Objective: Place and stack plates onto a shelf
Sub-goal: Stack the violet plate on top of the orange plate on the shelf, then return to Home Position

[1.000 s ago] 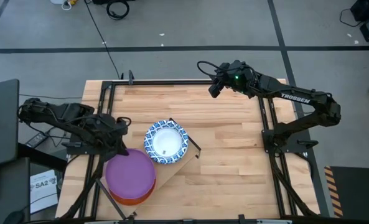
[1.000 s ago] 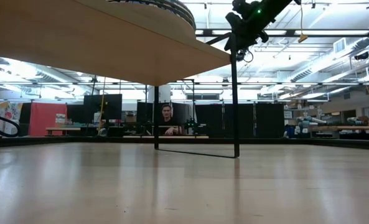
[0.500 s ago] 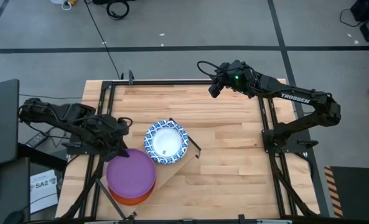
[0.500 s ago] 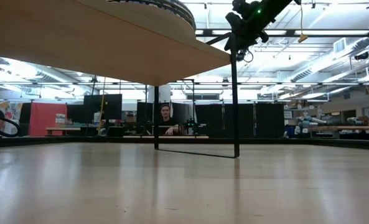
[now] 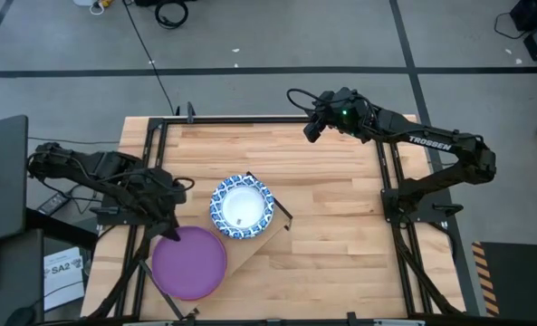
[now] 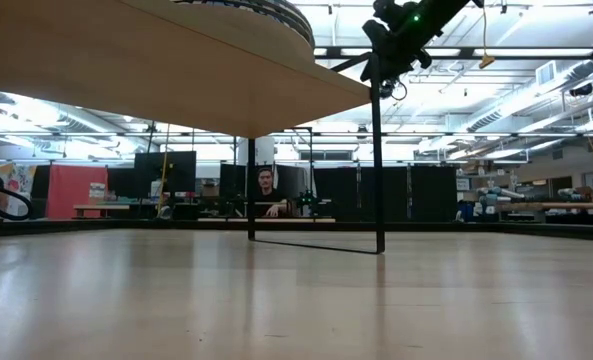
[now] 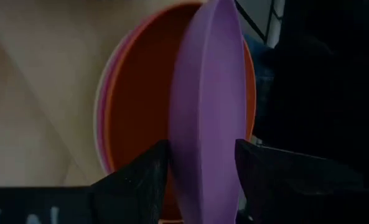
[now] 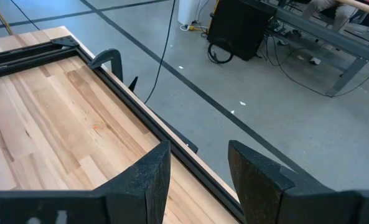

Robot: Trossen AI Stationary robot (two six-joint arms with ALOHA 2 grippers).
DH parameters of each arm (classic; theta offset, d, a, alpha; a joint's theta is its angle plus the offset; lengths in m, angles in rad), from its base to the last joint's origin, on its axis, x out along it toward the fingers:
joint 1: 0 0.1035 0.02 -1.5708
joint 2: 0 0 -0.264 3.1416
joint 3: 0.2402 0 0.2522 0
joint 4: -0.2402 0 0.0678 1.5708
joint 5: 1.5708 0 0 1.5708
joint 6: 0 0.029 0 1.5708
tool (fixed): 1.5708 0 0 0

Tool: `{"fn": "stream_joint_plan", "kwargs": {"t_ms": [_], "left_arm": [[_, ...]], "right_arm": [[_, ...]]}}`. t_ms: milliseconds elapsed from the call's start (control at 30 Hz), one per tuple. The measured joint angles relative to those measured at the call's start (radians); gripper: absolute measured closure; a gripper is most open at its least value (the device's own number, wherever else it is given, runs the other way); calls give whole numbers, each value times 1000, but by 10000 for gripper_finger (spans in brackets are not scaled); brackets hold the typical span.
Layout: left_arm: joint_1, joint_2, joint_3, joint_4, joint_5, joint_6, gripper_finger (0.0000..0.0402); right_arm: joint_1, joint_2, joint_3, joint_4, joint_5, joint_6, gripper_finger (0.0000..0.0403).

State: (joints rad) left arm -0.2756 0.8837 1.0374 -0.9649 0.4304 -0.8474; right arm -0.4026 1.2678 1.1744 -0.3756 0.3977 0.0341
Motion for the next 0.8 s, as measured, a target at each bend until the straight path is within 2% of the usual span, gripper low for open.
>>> {"fn": "stream_joint_plan", "kwargs": {"t_ms": [233,467,800], "left_arm": [[0,0,0,-1,-58,0,209],[0,0,0,-52,25,-4,209],[0,0,0,-221,13,-13,210]], "right_arm": [[0,0,0,0,0,0,235],[0,0,0,0,0,0,235],[0,0,0,0,0,0,235]]}}
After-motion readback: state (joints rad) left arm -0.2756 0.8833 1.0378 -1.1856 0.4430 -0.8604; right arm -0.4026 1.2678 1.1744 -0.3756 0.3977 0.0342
